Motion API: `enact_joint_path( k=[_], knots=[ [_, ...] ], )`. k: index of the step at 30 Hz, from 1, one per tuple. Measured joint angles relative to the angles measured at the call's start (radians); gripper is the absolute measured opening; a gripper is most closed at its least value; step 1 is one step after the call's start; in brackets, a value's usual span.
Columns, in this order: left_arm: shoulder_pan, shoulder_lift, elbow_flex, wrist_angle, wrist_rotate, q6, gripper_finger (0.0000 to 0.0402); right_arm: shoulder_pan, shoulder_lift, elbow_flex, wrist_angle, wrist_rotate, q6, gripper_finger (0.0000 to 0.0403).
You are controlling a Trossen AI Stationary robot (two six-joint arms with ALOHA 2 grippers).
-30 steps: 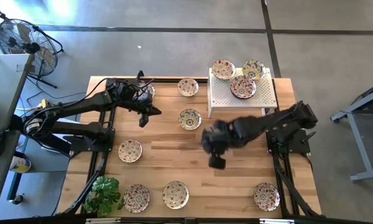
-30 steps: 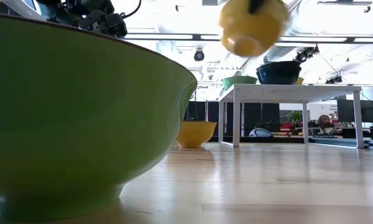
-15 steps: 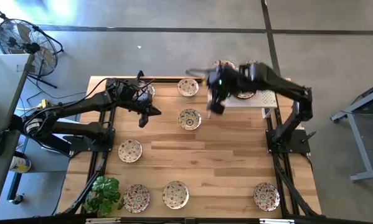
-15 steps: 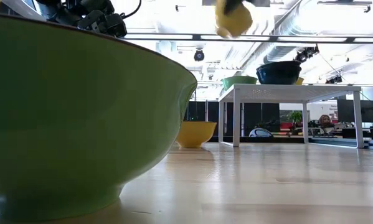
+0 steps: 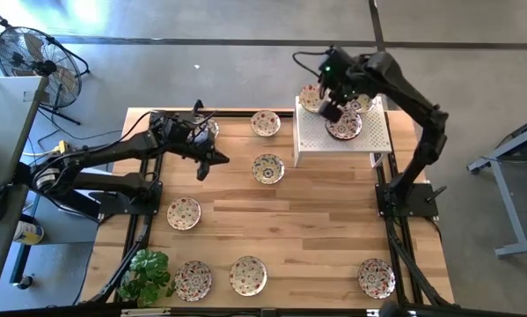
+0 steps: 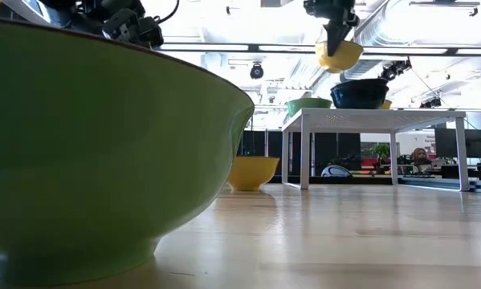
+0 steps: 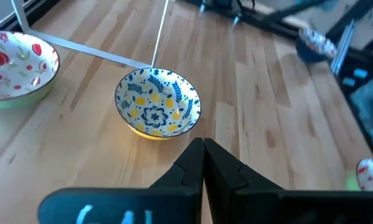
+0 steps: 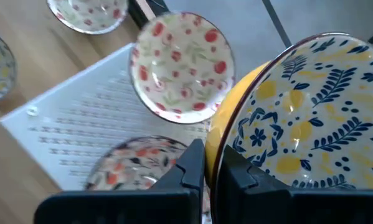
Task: Pick & Place Mini bowls
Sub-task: Stack the yellow patterned bowl on top of the yellow patterned bowl on the shelf
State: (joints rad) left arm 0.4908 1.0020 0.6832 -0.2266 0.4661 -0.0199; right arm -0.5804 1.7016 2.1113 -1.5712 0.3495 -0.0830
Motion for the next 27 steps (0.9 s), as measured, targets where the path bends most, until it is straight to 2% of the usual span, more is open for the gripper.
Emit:
enact_joint_path(
  k=[4,10,16,27],
  knots=[
    [0.0,-0.037,-0.042,0.111,-0.019,-0.089,0.0001,-0.064,0.0,0.0,0.0,-0.026,-0.077,0.0013],
    [0.0,-0.085,-0.059,0.194,-0.159,-0.19,0.0001,-0.152,0.0,0.0,0.0,-0.066,-0.174,0.0012],
    [0.0,-0.142,-0.059,0.282,-0.206,-0.276,0.0001,-0.21,0.0,0.0,0.0,-0.114,-0.242,0.0012],
    [0.0,-0.176,-0.059,0.284,-0.27,-0.326,0.0001,-0.303,-0.011,0.0,0.0,-0.116,-0.429,0.0012]
  ],
)
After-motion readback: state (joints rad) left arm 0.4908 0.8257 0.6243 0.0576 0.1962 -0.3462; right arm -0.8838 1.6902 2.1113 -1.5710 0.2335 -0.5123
